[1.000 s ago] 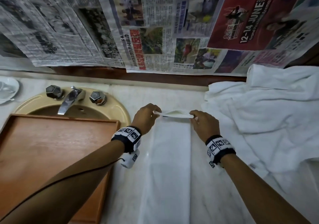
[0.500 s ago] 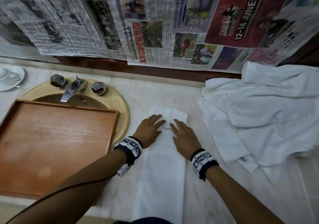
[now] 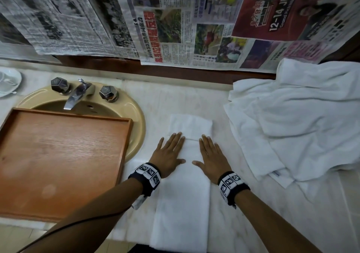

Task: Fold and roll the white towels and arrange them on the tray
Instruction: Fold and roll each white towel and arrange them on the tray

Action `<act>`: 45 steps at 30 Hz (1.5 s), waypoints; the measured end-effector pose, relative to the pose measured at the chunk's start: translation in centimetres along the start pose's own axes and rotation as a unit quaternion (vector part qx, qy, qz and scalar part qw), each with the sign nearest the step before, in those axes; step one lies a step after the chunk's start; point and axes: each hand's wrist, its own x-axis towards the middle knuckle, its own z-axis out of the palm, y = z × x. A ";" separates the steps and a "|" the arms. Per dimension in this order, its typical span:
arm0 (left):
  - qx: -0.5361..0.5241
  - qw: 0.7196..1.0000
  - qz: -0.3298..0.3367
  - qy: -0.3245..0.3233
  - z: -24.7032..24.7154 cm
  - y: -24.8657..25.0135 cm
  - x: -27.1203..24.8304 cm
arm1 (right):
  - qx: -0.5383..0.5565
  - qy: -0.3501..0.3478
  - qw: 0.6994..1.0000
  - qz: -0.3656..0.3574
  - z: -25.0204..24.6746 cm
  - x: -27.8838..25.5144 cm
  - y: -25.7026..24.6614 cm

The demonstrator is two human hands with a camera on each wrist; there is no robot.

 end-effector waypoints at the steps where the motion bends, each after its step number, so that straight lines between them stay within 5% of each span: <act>1: -0.002 1.000 0.000 0.000 -0.2 -0.1 0.4 | -0.001 0.000 1.000 0.000 -0.1 0.4 0.2; 20: 0.032 0.999 0.000 0.010 -6.8 -6.4 14.2 | -0.023 -0.020 0.999 0.010 -7.9 14.7 5.7; 23: 0.023 1.000 -0.003 0.004 -7.4 -5.9 14.3 | 0.001 0.000 1.000 0.021 -8.1 14.5 5.2; 28: -0.050 0.994 0.017 0.098 -5.5 -3.8 12.4 | 0.047 0.145 0.988 0.005 -6.0 12.4 2.4; 41: -0.023 0.993 -0.056 0.105 -3.2 -4.4 10.9 | 0.001 0.062 0.994 0.086 -5.1 11.6 1.5; 45: -0.045 0.995 -0.018 0.088 -2.6 -2.9 10.0 | 0.004 0.048 0.998 0.041 -4.4 9.6 -0.1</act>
